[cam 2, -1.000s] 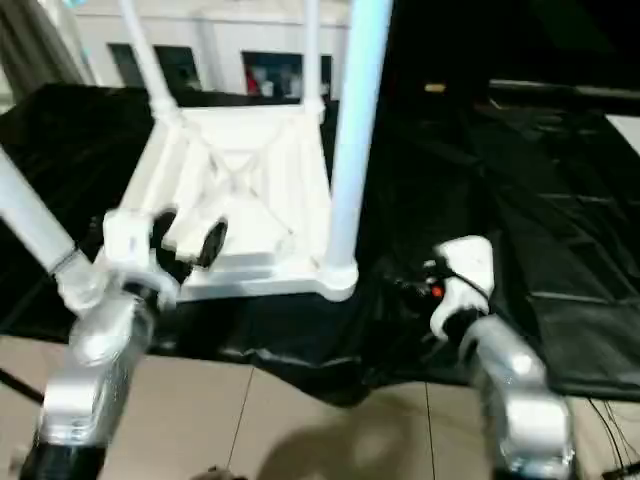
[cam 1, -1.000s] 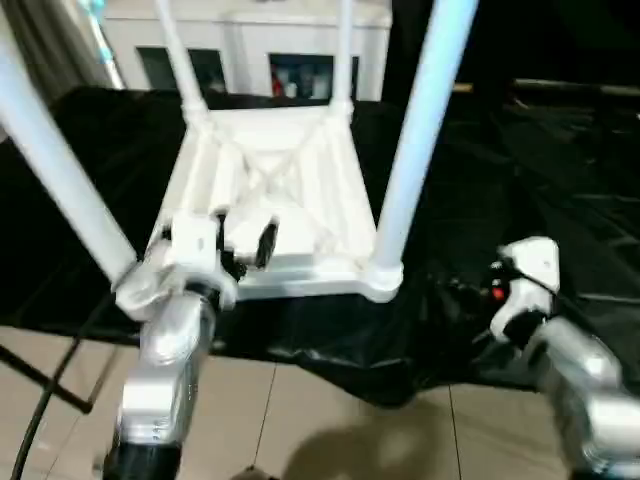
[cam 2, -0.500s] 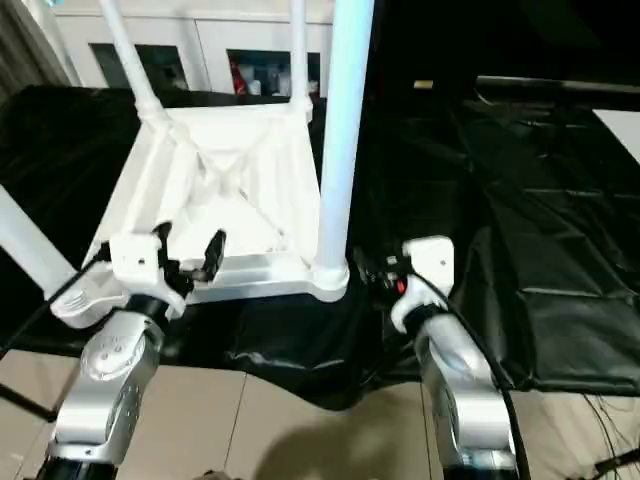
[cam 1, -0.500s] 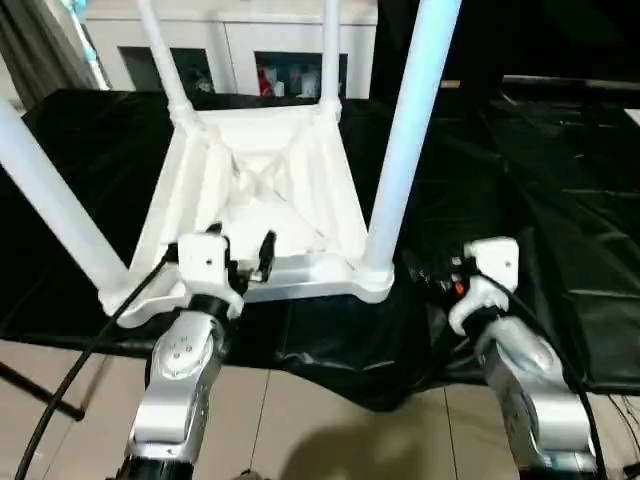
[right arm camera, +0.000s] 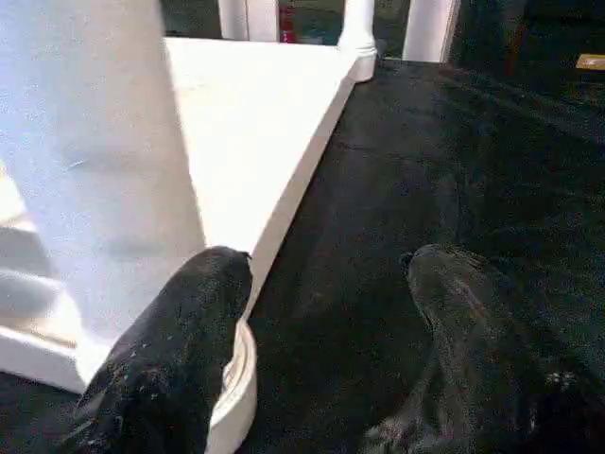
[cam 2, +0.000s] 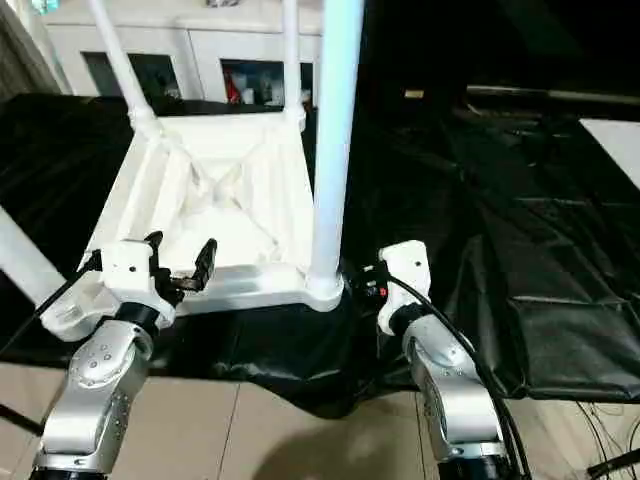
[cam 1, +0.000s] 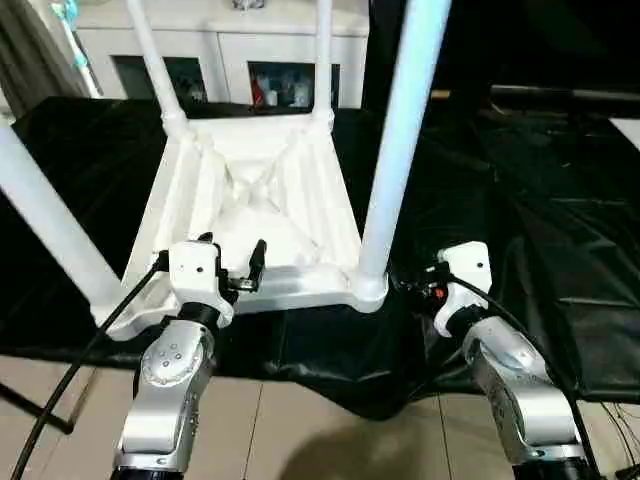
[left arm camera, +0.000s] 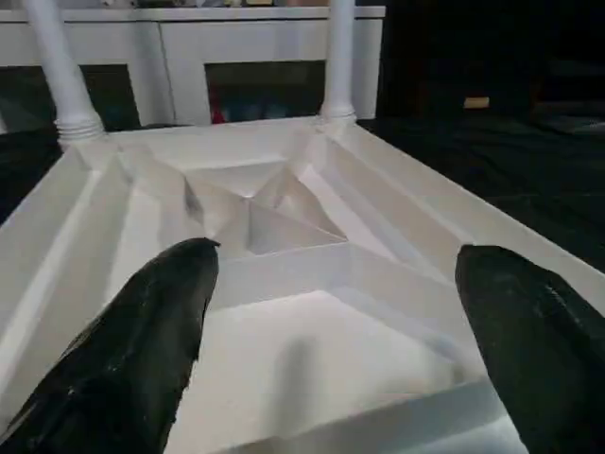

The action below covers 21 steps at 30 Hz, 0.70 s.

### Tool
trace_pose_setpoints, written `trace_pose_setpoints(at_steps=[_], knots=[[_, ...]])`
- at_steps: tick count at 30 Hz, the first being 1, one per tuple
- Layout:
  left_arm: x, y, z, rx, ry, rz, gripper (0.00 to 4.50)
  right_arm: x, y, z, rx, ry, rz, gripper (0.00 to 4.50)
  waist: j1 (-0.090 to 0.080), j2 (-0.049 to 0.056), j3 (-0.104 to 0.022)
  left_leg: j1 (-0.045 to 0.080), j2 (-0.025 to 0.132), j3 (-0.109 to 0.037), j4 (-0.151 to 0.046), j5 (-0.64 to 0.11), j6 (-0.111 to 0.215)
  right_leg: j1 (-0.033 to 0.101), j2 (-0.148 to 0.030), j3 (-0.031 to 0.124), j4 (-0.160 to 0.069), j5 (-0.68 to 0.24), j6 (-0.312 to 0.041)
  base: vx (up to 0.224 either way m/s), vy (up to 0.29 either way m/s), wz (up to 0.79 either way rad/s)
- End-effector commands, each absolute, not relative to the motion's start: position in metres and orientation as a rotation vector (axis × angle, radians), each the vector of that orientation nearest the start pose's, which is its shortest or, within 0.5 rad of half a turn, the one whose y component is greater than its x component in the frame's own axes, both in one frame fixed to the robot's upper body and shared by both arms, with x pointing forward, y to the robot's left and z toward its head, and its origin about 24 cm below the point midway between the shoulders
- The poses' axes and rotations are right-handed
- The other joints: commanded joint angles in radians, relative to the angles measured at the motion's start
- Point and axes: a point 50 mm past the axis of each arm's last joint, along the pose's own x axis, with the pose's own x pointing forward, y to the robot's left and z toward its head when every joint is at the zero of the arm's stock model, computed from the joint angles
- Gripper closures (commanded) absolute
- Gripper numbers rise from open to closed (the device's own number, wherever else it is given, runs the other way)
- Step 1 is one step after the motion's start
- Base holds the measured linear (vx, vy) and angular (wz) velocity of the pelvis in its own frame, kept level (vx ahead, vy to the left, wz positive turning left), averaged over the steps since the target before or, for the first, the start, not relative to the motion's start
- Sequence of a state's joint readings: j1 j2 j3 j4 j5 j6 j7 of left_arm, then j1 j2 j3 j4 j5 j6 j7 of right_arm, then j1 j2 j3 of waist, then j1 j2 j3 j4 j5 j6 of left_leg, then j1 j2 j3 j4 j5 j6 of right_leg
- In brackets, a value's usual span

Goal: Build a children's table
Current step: Rotate table base

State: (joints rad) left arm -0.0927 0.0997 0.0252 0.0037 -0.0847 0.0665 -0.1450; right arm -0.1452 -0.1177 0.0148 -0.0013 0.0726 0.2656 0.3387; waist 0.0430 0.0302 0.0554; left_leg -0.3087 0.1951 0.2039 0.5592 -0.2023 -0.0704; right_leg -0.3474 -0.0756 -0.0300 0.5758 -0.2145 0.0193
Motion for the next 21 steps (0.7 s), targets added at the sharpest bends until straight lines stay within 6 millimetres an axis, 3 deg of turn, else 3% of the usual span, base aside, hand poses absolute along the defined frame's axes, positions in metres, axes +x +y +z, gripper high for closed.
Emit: trace_pose_setpoints(at_steps=[1, 2, 3, 4, 5, 6, 7, 8, 9, 10, 11, 12, 13, 14, 15, 16, 17, 18, 19, 20, 21], knots=[[0.275, 0.16, 0.066, 0.013, -0.039, -0.154, 0.05, 0.278, -0.139, 0.057, -0.018, 0.112, 0.405, 1.33, -0.017, -0.002, -0.038, 0.114, 0.049, 0.003, -0.073, -0.54, -0.048, -0.037, 0.018, 0.007, -0.056, -0.285, -0.234, 0.067, -0.017, -0.58], [0.276, 0.16, 0.066, 0.012, -0.041, -0.152, 0.05, 0.278, -0.139, 0.057, -0.013, 0.108, 0.411, 1.33, -0.008, -0.013, -0.04, 0.095, 0.023, 0.023, -0.065, -0.525, -0.048, -0.011, 0.013, 0.031, -0.058, -0.277, -0.249, 0.067, -0.017, -0.58], [0.277, 0.16, 0.067, 0.012, -0.042, -0.151, 0.05, 0.277, -0.139, 0.058, -0.025, 0.103, 0.415, 1.33, -0.002, -0.016, -0.043, 0.078, 0.005, 0.033, -0.057, -0.494, -0.047, 0.01, 0.014, 0.051, -0.062, -0.278, -0.257, 0.097, 0.015, -0.6], [0.277, 0.16, 0.068, 0.011, -0.043, -0.152, 0.05, 0.277, -0.138, 0.058, -0.028, 0.103, 0.424, 1.33, 0.016, -0.033, -0.056, -0.031, -0.032, 0.004, -0.04, -0.325, 0.025, 0.11, -0.016, 0.072, -0.063, -0.229, -0.231, 0.143, 0.012, -0.32], [0.278, 0.16, 0.069, 0.011, -0.046, -0.155, 0.05, 0.277, -0.137, 0.058, -0.031, 0.104, 0.433, 1.33, 0.032, -0.005, -0.074, -0.015, -0.031, 0.005, -0.037, -0.264, 0.047, 0.11, -0.035, 0.084, -0.067, -0.185, -0.239, 0.143, 0.012, -0.32], [0.278, 0.16, 0.07, 0.011, -0.047, -0.158, 0.05, 0.277, -0.137, 0.058, -0.032, 0.103, 0.437, 1.33, 0.02, -0.01, -0.078, -0.044, -0.042, -0.015, -0.022, -0.159, 0.094, 0.129, -0.022, 0.087, -0.056, -0.083, -0.263, 0.156, -0.013, -0.06], [0.278, 0.16, 0.07, 0.011, -0.047, -0.161, 0.05, 0.277, -0.137, 0.058, -0.031, 0.102, 0.438, 1.33, 0.017, -0.007, -0.086, -0.052, -0.048, -0.025, -0.016, -0.083, 0.122, 0.136, -0.005, 0.081, -0.046, 0.021, -0.278, 0.111, -0.015, -0.02], [0.278, 0.161, 0.071, 0.013, -0.048, -0.172, 0.05, 0.277, -0.136, 0.058, -0.025, 0.095, 0.443, 1.33, 0.013, -0.001, -0.092, -0.05, -0.053, -0.036, -0.013, -0.023, 0.148, 0.136, 0.015, 0.071, -0.03, 0.137, -0.281, 0.111, -0.015, -0.02], [0.278, 0.161, 0.071, 0.017, -0.05, -0.175, 0.05, 0.277, -0.135, 0.058, -0.022, 0.091, 0.446, 1.33, 0.011, 0.002, -0.094, -0.039, -0.053, -0.039, -0.013, -0.008, 0.161, 0.129, 0.023, 0.065, -0.022, 0.182, -0.283, 0.097, -0.004, 0.05], [0.277, 0.163, 0.071, 0.02, -0.051, -0.176, 0.05, 0.277, -0.135, 0.058, -0.021, 0.088, 0.448, 1.33, 0.007, 0.007, -0.096, -0.019, -0.048, -0.045, -0.014, 0.021, 0.187, 0.119, 0.033, 0.052, -0.009, 0.241, -0.284, 0.088, 0.001, 0.09], [0.277, 0.164, 0.071, 0.024, -0.049, -0.174, 0.05, 0.276, -0.135, 0.057, -0.021, 0.087, 0.45, 1.33, 0.006, 0.01, -0.096, -0.007, -0.042, -0.048, -0.015, 0.034, 0.204, 0.111, 0.035, 0.044, -0.003, 0.257, -0.283, 0.088, 0.001, 0.09], [0.277, 0.165, 0.071, 0.029, -0.045, -0.175, 0.05, 0.277, -0.135, 0.056, -0.026, 0.087, 0.447, 1.33, 0.005, 0.013, -0.098, 0.016, -0.031, -0.055, -0.015, 0.068, 0.244, 0.095, 0.034, 0.029, 0.008, 0.268, -0.279, 0.087, -0.001, 0.11], [0.277, 0.165, 0.072, 0.028, -0.051, -0.189, 0.05, 0.277, -0.135, 0.056, -0.031, 0.085, 0.444, 1.33, 0.003, 0.013, -0.1, 0.028, -0.027, -0.059, -0.011, 0.102, 0.269, 0.085, 0.033, 0.023, 0.017, 0.285, -0.277, 0.074, -0.004, 0.14], [0.276, 0.164, 0.071, 0.024, -0.042, -0.216, 0.05, 0.278, -0.135, 0.056, -0.03, 0.082, 0.437, 1.33, 0.008, 0.01, -0.099, 0.025, -0.029, -0.068, 0.021, 0.294, 0.328, 0.056, 0.022, 0.027, 0.042, 0.407, -0.264, 0.074, -0.004, 0.14], [0.276, 0.163, 0.071, 0.02, -0.036, -0.235, 0.05, 0.279, -0.136, 0.056, -0.028, 0.08, 0.433, 1.33, 0.01, 0.004, -0.099, 0.017, -0.029, -0.069, 0.032, 0.359, 0.329, 0.053, 0.017, 0.034, 0.049, 0.46, -0.263, 0.0, 0.0, 0.0], [0.275, 0.16, 0.071, 0.029, -0.035, -0.281, 0.05, 0.28, -0.137, 0.058, -0.03, 0.074, 0.428, 1.33, 0.021, 0.003, -0.099, -0.003, -0.031, -0.07, 0.049, 0.465, 0.296, 0.048, 0.009, 0.046, 0.067, 0.574, -0.246, 0.0, 0.0, 0.0], [0.274, 0.158, 0.071, 0.036, -0.033, -0.331, 0.05, 0.281, -0.138, 0.059, -0.033, 0.067, 0.425, 1.33, 0.029, 0.004, -0.107, -0.009, -0.031, -0.073, 0.059, 0.521, 0.264, 0.049, 0.009, 0.051, 0.078, 0.649, -0.224, 0.0, 0.0, 0.0], [0.273, 0.156, 0.07, 0.039, -0.021, -0.391, 0.05, 0.283, -0.14, 0.061, -0.037, 0.063, 0.421, 1.33, 0.038, 0.005, -0.108, -0.012, -0.027, -0.07, 0.069, 0.586, 0.191, 0.034, 0.014, 0.055, 0.088, 0.764, -0.187, 0.0, 0.0, 0.0], [0.272, 0.155, 0.07, 0.038, -0.012, -0.44, 0.05, 0.284, -0.142, 0.063, -0.041, 0.06, 0.419, 1.33, 0.048, 0.002, -0.108, -0.019, -0.027, -0.066, 0.068, 0.566, 0.123, 0.032, 0.015, 0.058, 0.088, 0.786, -0.153, -0.086, -0.019, 0.06], [0.269, 0.149, 0.07, 0.031, 0.009, -0.599, 0.05, 0.286, -0.148, 0.066, -0.066, 0.049, 0.422, 1.33, 0.057, 0.002, -0.104, -0.028, -0.024, -0.064, 0.056, 0.452, 0.067, 0.029, 0.009, 0.061, 0.08, 0.726, -0.133, -0.086, -0.019, 0.06], [0.269, 0.148, 0.071, 0.031, 0.02, -0.65, 0.05, 0.287, -0.15, 0.067, -0.072, 0.045, 0.425, 1.33, 0.057, 0.0, -0.1, -0.033, -0.021, -0.062, 0.049, 0.38, 0.042, 0.025, 0.008, 0.06, 0.073, 0.666, -0.132, -0.116, -0.031, -0.01]])
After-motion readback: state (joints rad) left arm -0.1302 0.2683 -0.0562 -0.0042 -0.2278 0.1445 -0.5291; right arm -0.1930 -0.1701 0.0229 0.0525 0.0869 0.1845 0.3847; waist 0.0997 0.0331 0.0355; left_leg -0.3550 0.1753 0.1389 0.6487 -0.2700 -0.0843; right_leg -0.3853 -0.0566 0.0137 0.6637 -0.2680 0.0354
